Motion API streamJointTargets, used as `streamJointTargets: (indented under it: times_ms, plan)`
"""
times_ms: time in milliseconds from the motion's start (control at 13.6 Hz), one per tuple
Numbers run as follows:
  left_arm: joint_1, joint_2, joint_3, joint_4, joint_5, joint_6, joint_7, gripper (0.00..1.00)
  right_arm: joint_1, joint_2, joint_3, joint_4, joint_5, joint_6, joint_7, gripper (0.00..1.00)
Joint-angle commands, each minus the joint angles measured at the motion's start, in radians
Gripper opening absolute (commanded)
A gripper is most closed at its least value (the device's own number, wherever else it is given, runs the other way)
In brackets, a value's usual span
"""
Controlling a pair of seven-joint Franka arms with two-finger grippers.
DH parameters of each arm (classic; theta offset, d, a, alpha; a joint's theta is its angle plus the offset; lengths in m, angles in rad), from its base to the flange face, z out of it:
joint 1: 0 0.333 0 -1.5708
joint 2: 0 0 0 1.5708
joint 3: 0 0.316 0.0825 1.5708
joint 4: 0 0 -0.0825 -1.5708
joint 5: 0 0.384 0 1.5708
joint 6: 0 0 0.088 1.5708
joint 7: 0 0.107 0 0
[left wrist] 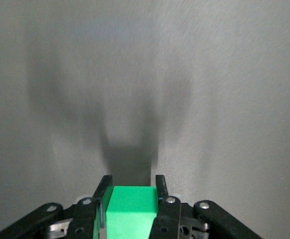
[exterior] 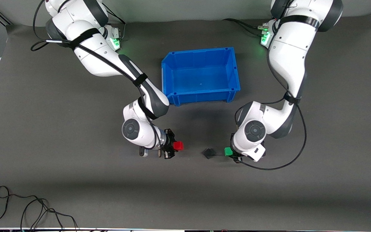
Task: Attach green and red cubes to black cube
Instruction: 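Carry the red cube and the green cube toward the black cube, then press the red cube against the black cube while the left gripper presses green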
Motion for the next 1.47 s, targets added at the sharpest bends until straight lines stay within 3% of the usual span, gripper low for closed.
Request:
streamJointTargets:
  times_ms: [0,586,1393]
  plan:
    - [-0.020,0.031,0.015,0.038,-0.012,0.005,-0.082,0.00,0.022,0.068,-0.012,0.090,-0.030,0.006,0.052,0.00]
    - [-0.026,0.034,-0.018,0.059,-0.019,0.002,-0.231,0.00,0.036,0.073,-0.021,0.101,-0.049,0.017,0.056,0.00]
    - [-0.040,0.056,-0.046,0.062,-0.033,0.000,-0.329,0.00,0.026,0.145,-0.034,0.204,-0.065,0.020,0.055,0.00]
